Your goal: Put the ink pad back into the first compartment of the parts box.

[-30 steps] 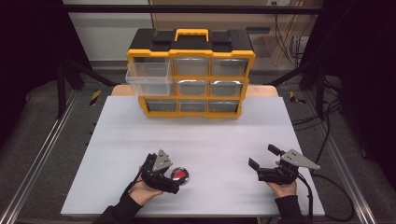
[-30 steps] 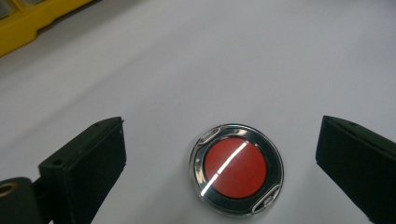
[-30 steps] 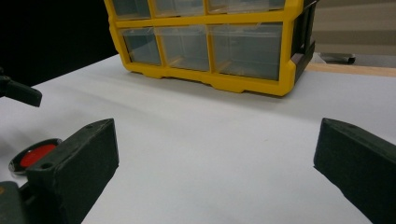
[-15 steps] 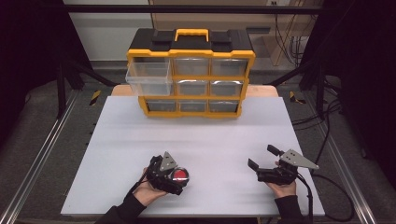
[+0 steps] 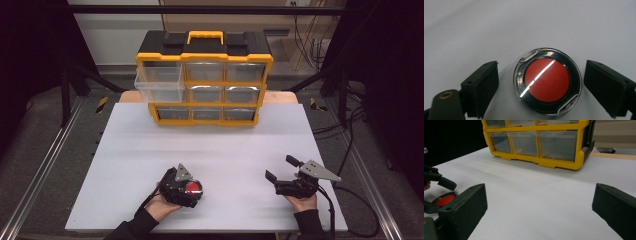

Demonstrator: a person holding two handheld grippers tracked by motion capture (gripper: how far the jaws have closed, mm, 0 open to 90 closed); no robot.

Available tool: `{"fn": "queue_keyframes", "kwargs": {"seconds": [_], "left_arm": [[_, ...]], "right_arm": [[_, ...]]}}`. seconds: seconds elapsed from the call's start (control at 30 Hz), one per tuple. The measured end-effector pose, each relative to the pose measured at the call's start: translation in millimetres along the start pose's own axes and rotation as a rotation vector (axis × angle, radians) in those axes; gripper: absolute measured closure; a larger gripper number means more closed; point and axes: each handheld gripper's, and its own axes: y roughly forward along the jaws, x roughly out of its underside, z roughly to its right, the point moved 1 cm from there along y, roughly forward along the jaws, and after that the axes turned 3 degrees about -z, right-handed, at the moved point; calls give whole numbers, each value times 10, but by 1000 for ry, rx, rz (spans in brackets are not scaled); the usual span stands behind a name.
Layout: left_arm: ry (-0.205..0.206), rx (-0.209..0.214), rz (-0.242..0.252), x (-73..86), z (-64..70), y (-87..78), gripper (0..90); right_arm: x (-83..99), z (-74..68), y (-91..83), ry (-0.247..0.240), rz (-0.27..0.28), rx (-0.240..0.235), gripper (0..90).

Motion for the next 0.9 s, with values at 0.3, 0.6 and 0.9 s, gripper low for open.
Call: {"fn": "queue_keyframes", "kwargs": {"seconds": [0.3,0.6,0.9], "left_arm": [[-13,2,-9,-4,17,-2,215],[-7,-21,-28,-18,43,9,230],[-8,-22,-37,-34,47,0,290]], "right_arm": [[0,1,1,-1,1,1,5],[-2,-2,0,4,0,0,5],[-2,-2,1,5,-1,0,5]]}}
